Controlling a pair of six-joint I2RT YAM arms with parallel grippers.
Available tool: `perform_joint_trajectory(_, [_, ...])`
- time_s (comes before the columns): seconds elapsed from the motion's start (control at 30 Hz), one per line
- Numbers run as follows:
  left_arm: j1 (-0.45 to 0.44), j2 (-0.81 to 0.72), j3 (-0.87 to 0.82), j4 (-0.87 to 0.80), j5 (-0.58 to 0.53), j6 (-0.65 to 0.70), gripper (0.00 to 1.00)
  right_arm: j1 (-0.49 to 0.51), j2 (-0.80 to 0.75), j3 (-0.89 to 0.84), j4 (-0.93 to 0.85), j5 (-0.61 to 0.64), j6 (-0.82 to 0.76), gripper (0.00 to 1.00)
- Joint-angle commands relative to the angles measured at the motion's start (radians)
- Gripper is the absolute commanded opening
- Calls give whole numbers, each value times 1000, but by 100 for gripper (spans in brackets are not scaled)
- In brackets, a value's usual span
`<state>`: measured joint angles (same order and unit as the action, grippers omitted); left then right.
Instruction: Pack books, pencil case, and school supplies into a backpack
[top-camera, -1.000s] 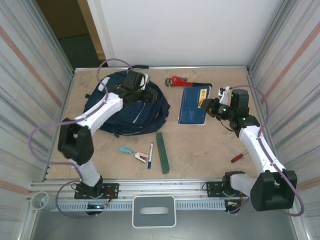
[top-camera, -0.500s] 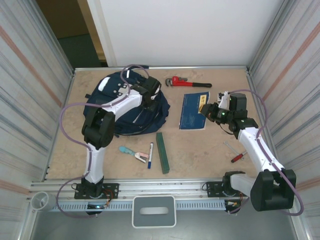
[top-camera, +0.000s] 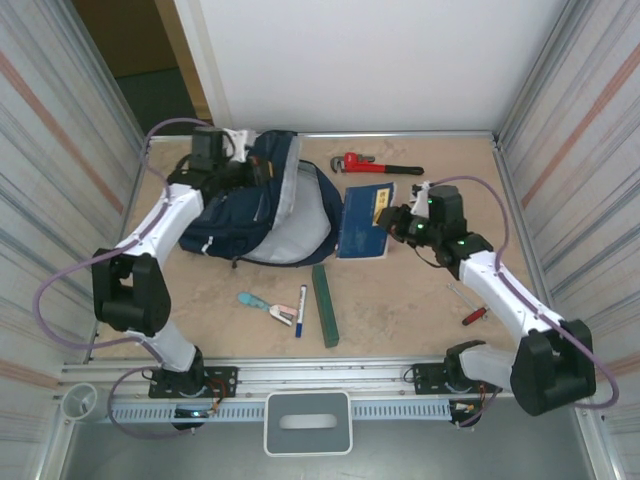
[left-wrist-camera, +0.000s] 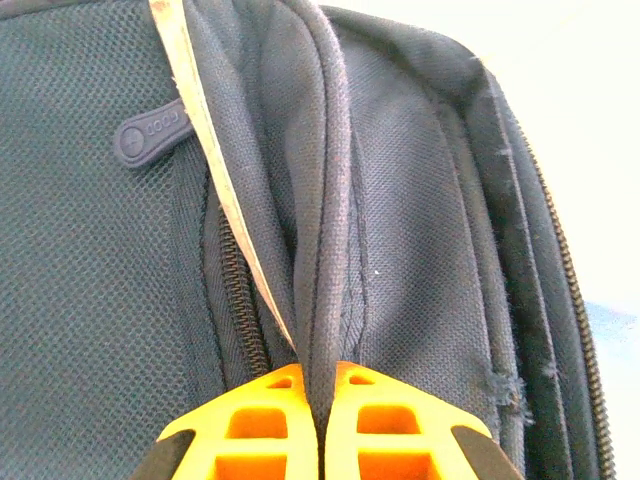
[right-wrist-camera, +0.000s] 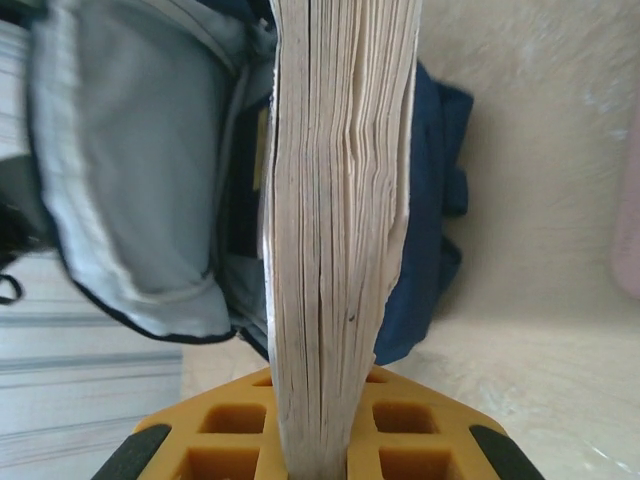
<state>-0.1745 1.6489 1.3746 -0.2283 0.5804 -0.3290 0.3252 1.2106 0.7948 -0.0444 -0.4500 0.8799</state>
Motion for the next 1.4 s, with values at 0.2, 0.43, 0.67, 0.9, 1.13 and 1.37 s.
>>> perform_joint_trajectory(0.2, [61,24,14,314,419,-233,0,178,404,293,269,173,114,0])
perform_joint_trajectory(0.43, [61,41,32,312,447,-246,0,222,840,624,463,41,217,0])
perform_joint_trajectory(0.67, [60,58,51,308,452,-257,0,309,1108,925,385,28,237,13])
perform_joint_trajectory(0.9, [63,67,51,296,419,-254,0,247,976,813,299,-54,122,57])
perform_joint_trajectory(1.13, [31,122,44,243,212,-246,0,122,514,394,133,-43,-123,62])
perform_joint_trajectory(1.37, [-103,253,113,205,-126,-283,6,57,307,149,-32,160,-211,66])
